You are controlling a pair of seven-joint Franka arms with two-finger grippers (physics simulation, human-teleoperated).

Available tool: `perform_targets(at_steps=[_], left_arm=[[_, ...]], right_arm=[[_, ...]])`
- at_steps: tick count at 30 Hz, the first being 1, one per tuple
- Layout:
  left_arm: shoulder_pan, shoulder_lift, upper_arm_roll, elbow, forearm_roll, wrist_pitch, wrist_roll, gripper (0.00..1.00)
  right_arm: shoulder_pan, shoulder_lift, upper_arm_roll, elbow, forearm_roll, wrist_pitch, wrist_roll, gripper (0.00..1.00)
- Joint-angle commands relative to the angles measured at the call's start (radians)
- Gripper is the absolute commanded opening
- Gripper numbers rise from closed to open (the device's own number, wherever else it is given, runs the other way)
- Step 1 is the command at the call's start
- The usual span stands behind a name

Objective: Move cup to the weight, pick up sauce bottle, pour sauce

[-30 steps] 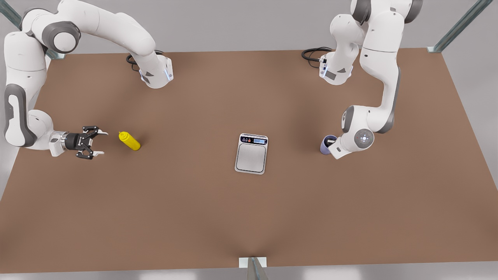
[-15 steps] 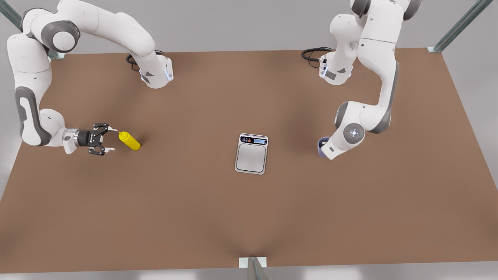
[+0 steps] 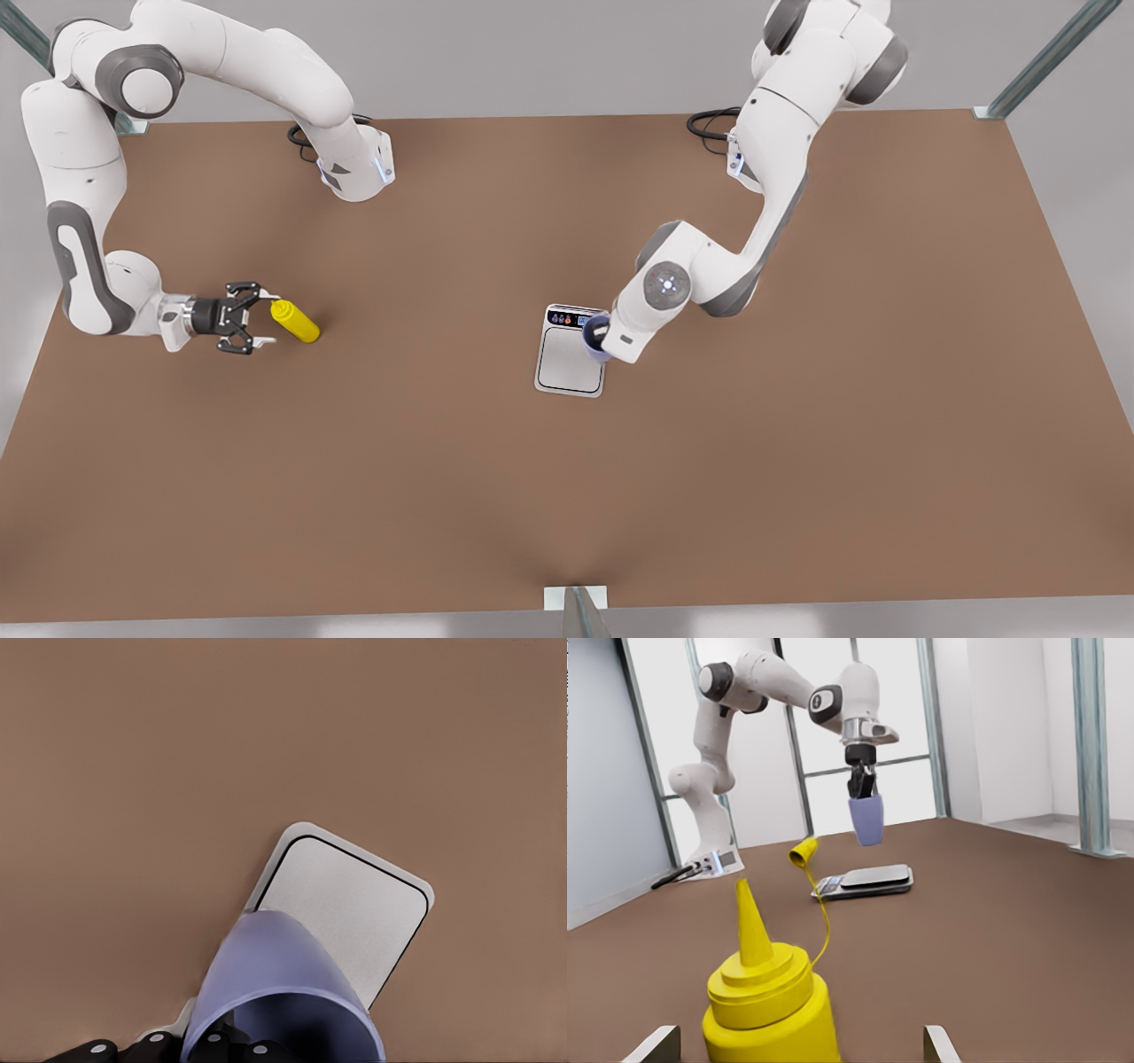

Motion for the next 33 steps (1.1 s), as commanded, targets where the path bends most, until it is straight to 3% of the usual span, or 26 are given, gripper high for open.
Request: perform_targets(at_steps=[1,10,11,12,14,27,31,33], left_arm=[[0.001,0.008,0.000,0.011,-0.108,0.004,0.001,0.21],[-0.006,0.054,-0.023,0.013,-0.105,0.077,-0.002,0.21],[-0.006,0.056,-0.023,0.013,-0.105,0.079,-0.002,0.31],[-0.006,0.063,-0.023,0.013,-0.104,0.085,0.000,0.50],[-0.006,0.069,-0.023,0.013,-0.101,0.103,0.001,1.00],[-0.003,0.063,-0.022,0.014,-0.101,0.105,0.011,1.00],[-0.001,0.029,-0.017,0.014,-0.104,0.060,0.011,1.00],[0.007,-0.049,-0.002,0.014,-0.113,-0.036,0.009,1.00]], right_arm=[[-0.001,0.000,0.000,-0.002,0.001,0.000,0.000,1.00],[-0.013,-0.017,0.052,-0.061,0.002,0.063,-0.002,1.00],[-0.013,-0.017,0.054,-0.061,0.002,0.063,-0.002,1.00],[-0.013,-0.017,0.054,-0.061,0.002,0.063,-0.002,1.00],[-0.013,-0.018,0.055,-0.065,0.002,0.068,-0.002,1.00],[-0.013,-0.028,0.078,-0.089,0.007,0.104,-0.002,1.00],[-0.013,-0.029,0.078,-0.095,0.008,0.115,-0.002,1.00],[-0.013,-0.031,0.094,-0.101,0.008,0.120,-0.002,1.00]])
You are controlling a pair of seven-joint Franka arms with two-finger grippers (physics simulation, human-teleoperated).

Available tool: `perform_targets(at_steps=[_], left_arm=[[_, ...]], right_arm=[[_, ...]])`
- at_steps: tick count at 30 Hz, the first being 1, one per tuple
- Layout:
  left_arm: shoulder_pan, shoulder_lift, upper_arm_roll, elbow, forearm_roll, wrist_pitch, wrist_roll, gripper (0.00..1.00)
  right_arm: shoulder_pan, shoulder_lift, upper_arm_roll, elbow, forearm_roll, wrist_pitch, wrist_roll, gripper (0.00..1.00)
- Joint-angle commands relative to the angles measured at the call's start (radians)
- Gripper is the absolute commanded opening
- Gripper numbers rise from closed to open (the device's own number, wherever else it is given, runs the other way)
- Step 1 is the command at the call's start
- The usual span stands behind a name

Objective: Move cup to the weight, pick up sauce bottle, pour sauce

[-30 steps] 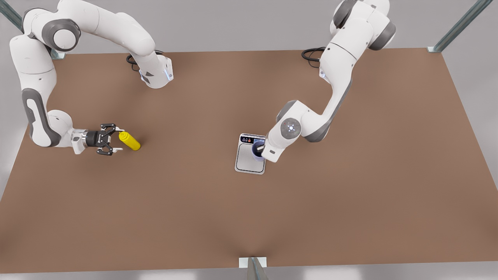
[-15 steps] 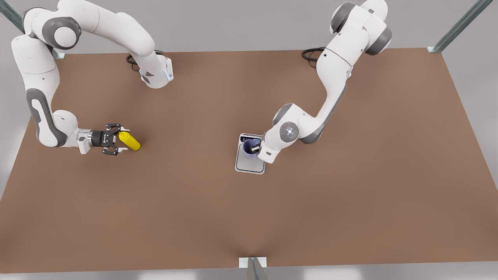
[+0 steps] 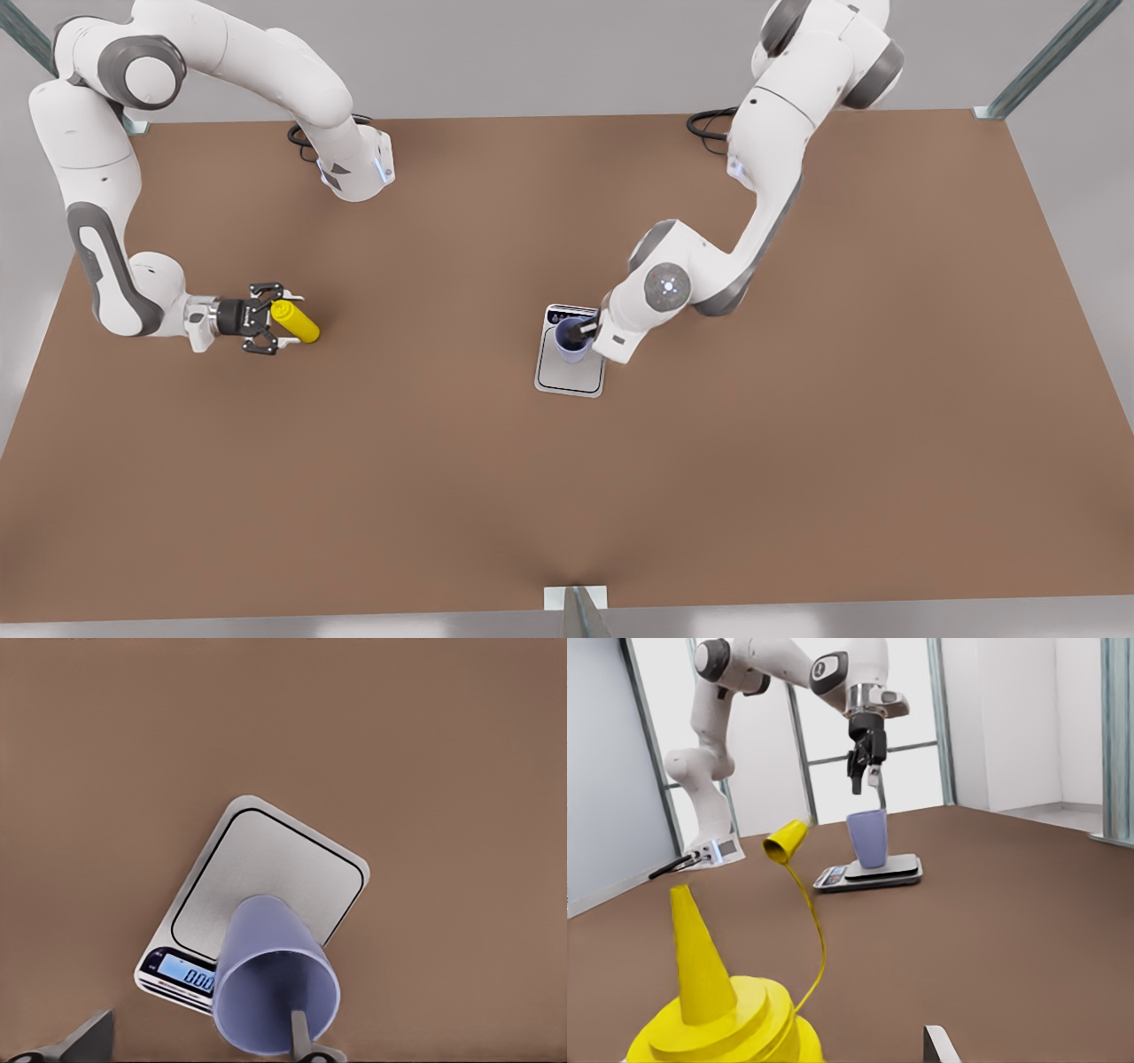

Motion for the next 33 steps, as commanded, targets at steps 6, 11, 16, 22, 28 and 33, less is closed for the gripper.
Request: perform_targets(at_steps=[6,11,16,22,28,33], left_arm=[[0.047,-0.039,0.328,0.310,-0.058,-0.573,0.489,1.00],[0.091,-0.147,0.461,0.309,0.117,-0.594,0.988,1.00],[0.105,-0.273,0.461,0.252,0.180,-0.594,0.988,1.00],[0.104,-0.256,0.461,0.252,0.189,-0.591,0.988,1.00],[0.108,-0.261,0.461,0.252,0.189,-0.591,0.986,1.00],[0.111,-0.270,0.461,0.251,0.189,-0.593,0.986,1.00]], right_arm=[[0.000,-0.002,0.000,-0.002,0.005,0.002,0.000,1.00],[0.001,-0.003,0.002,-0.007,0.008,0.018,0.000,0.61],[0.011,-0.006,0.002,-0.009,0.014,0.027,0.000,0.52],[0.001,-0.009,0.028,-0.007,0.014,0.028,-0.014,0.48],[0.072,-0.241,0.029,-0.010,0.014,0.013,0.127,0.48],[0.143,-0.335,0.143,-0.015,0.026,0.129,0.296,0.48]])
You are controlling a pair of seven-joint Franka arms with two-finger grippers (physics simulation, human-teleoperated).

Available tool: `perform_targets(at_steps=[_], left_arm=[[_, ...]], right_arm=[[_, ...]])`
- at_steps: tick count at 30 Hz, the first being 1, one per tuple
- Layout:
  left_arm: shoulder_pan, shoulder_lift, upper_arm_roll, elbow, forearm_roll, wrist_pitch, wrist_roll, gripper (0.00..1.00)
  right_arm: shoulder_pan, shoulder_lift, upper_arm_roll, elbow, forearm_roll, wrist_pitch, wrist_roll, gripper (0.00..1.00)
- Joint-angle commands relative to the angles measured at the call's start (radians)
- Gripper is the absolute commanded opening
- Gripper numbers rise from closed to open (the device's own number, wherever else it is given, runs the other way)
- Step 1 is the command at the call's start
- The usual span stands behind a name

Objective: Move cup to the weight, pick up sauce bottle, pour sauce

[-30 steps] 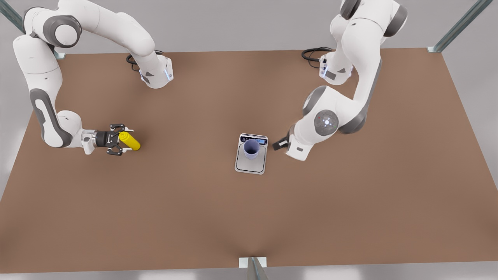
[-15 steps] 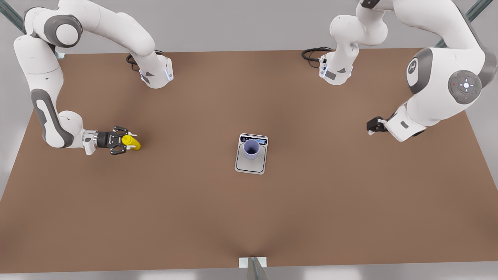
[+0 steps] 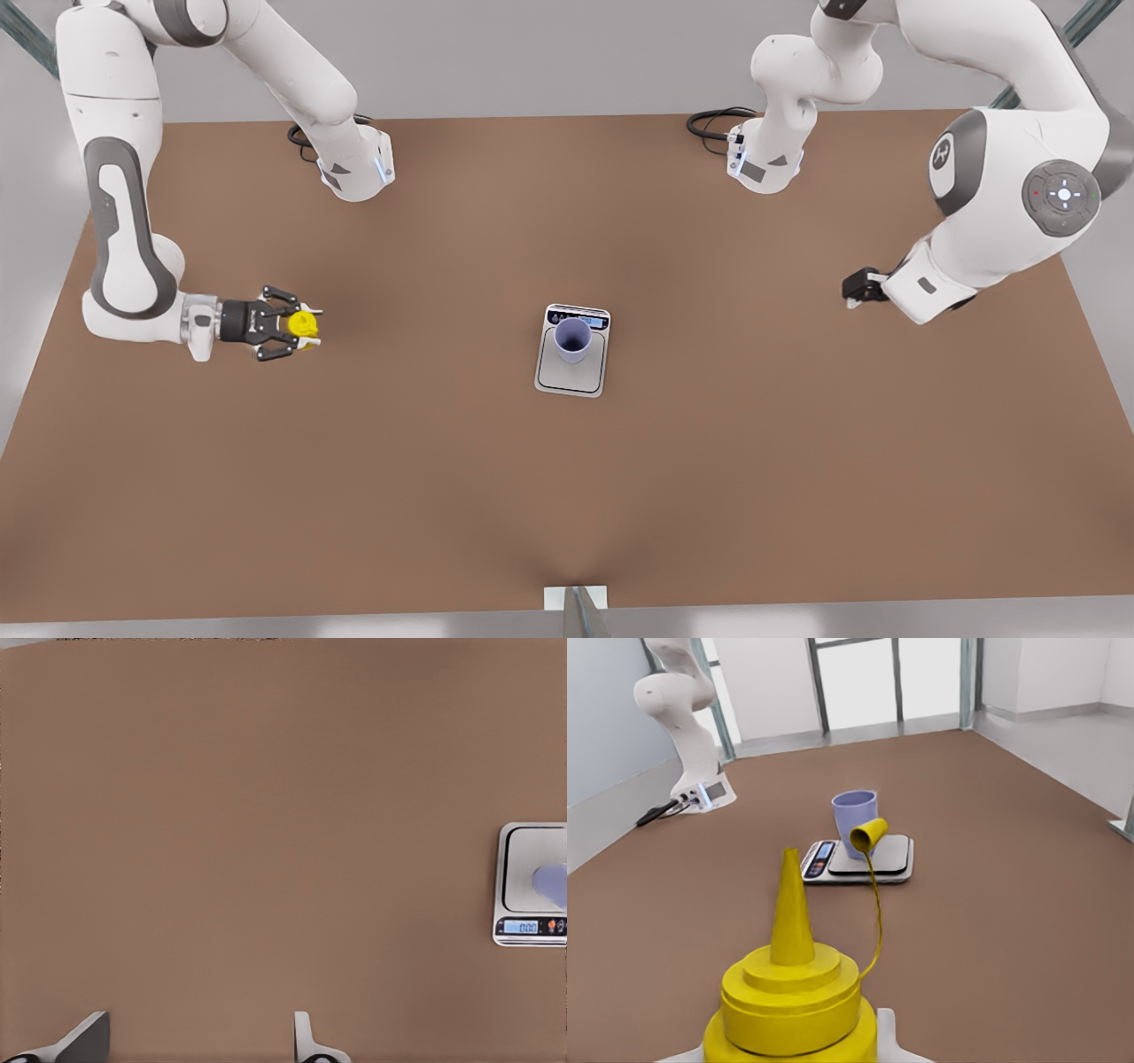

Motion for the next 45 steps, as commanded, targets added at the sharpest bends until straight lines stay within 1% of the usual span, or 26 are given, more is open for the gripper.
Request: perform_targets(at_steps=[1,2,5,6,11,12,15,19,20,21,23,25,26,27,28,30,31,32,34,38,40,45], left_arm=[[0.000,-0.004,0.000,-0.002,0.014,0.000,0.000,1.00],[0.001,-0.008,0.000,-0.004,0.028,0.003,-0.002,1.00],[0.001,-0.016,0.000,-0.021,0.028,0.006,-0.002,1.00],[0.003,-0.014,0.000,-0.021,0.028,0.005,-0.002,1.00],[0.017,-0.008,0.000,-0.021,0.028,0.003,-0.002,1.00],[0.017,-0.008,0.000,-0.021,0.028,0.003,-0.002,1.00],[0.017,-0.008,0.000,-0.021,0.026,0.003,-0.002,1.00],[0.017,-0.005,0.000,-0.022,0.026,0.003,-0.002,1.00],[0.035,-0.005,-0.003,-0.022,0.026,0.000,0.000,1.00],[0.035,-0.001,-0.003,-0.022,0.026,0.000,0.000,1.00],[0.036,0.001,-0.003,-0.021,0.026,0.000,0.000,1.00],[0.036,0.001,-0.003,-0.021,0.026,0.000,0.000,1.00],[0.036,0.001,-0.003,-0.022,0.026,0.000,0.000,1.00],[0.036,0.001,-0.003,-0.022,0.026,0.000,0.000,1.00],[0.036,0.001,-0.003,-0.022,0.026,0.000,0.000,1.00],[0.029,0.016,-0.003,-0.021,0.023,-0.001,-0.002,1.00],[0.029,0.019,-0.003,-0.021,0.025,0.000,-0.002,1.00],[0.029,0.019,-0.003,-0.019,0.025,0.000,-0.002,1.00],[0.030,0.022,-0.001,-0.019,0.023,-0.017,-0.003,1.00],[0.035,0.038,0.002,-0.019,0.022,-0.017,-0.002,1.00],[0.035,0.038,0.002,-0.021,0.022,-0.021,-0.002,1.00],[0.035,0.036,0.002,-0.019,0.022,-0.029,-0.002,1.00]], right_arm=[[-0.005,-0.005,0.017,0.000,0.002,0.020,0.009,0.48],[-0.005,-0.008,0.077,0.002,0.002,0.063,0.045,0.48],[-0.001,-0.023,0.200,0.012,0.008,0.184,0.117,0.48],[0.032,-0.026,0.210,0.012,0.008,0.227,0.141,0.48],[0.216,-0.071,0.210,0.028,0.005,0.360,0.221,0.49],[0.261,-0.074,0.210,0.029,-0.004,0.410,0.255,0.49],[0.363,-0.077,0.209,0.046,-0.066,0.460,0.347,0.50],[0.518,-0.077,0.207,0.089,-0.184,0.535,0.526,0.50],[0.546,-0.077,0.207,0.104,-0.250,0.535,0.609,0.50],[0.588,-0.077,0.206,0.112,-0.262,0.535,0.626,0.50],[0.629,-0.075,0.204,0.140,-0.351,0.535,0.678,0.50],[0.707,-0.061,0.194,0.170,-0.486,0.535,0.812,0.50],[0.750,-0.040,0.178,0.201,-0.569,0.535,0.891,0.50],[0.830,-0.034,0.122,0.207,-0.601,0.535,0.942,0.50],[0.932,-0.031,0.023,0.221,-0.610,0.534,0.973,0.50],[1.253,-0.022,-0.296,0.246,-0.629,0.525,1.016,0.50],[1.353,-0.017,-0.406,0.262,-0.632,0.486,1.049,0.50],[1.394,0.006,-0.458,0.288,-0.635,0.459,1.060,0.50],[1.408,0.011,-0.469,0.292,-0.659,0.450,1.123,0.50],[1.411,0.078,-0.469,0.390,-0.699,0.382,1.303,0.50],[1.476,0.100,-0.526,0.422,-0.699,0.371,1.372,0.50],[1.490,0.115,-0.532,0.447,-0.699,0.370,1.464,0.50]])
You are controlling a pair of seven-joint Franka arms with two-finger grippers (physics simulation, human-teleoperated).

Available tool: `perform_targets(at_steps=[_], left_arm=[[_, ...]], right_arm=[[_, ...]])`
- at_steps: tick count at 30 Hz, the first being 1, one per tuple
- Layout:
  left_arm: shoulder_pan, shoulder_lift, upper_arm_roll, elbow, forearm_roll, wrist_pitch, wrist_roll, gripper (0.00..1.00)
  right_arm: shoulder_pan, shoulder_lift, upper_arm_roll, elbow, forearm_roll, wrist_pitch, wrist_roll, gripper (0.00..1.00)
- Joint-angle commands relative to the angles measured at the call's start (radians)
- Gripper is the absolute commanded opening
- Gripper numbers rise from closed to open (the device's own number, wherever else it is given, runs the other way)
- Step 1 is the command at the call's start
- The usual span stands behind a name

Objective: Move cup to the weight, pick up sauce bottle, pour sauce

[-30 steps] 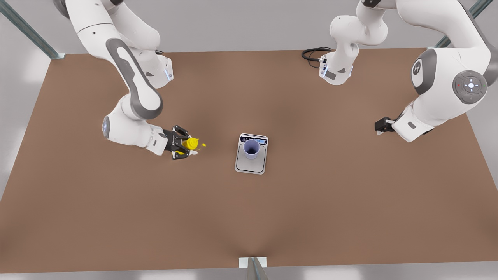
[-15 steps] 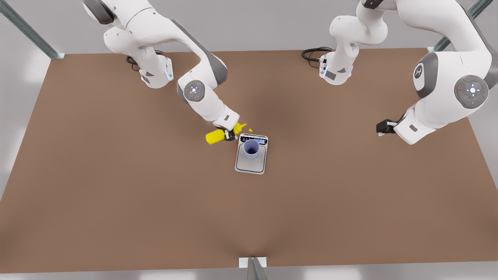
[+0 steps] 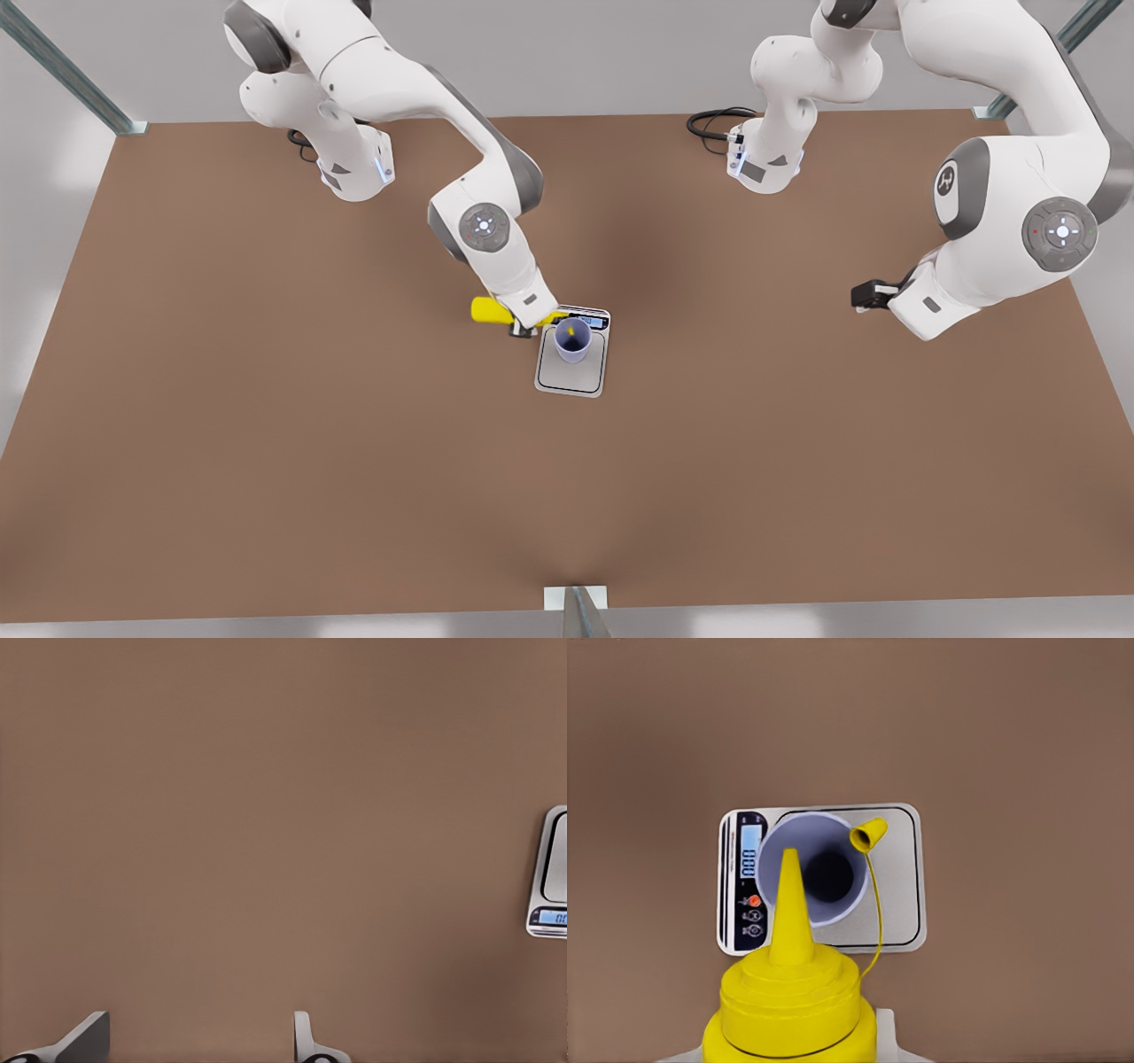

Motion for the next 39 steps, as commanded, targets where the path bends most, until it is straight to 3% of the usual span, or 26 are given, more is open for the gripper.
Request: perform_targets(at_steps=[1,11,16,20,31,39], left_arm=[[0.000,0.000,0.000,0.000,0.000,0.000,0.000,1.00],[-0.002,0.005,-0.001,-0.002,0.000,-0.002,0.000,1.00],[-0.005,0.005,-0.001,-0.002,0.000,-0.003,0.000,1.00],[-0.006,0.005,-0.001,-0.002,0.000,-0.003,0.000,1.00],[-0.008,0.005,-0.001,0.000,0.005,-0.002,0.002,1.00],[-0.008,0.005,-0.001,0.000,0.006,-0.003,0.002,1.00]], right_arm=[[-0.001,0.003,0.000,0.007,-0.004,-0.001,0.016,0.50],[-0.022,0.003,0.005,0.021,0.014,-0.035,0.070,0.50],[-0.085,-0.037,0.009,0.009,0.240,-0.075,-0.047,0.50],[-0.110,-0.051,0.009,0.000,0.264,-0.092,-0.102,0.50],[-0.297,-0.077,0.012,-0.042,0.462,-0.231,-0.420,0.50],[-0.478,-0.086,0.015,-0.161,0.620,-0.291,-0.771,0.50]])
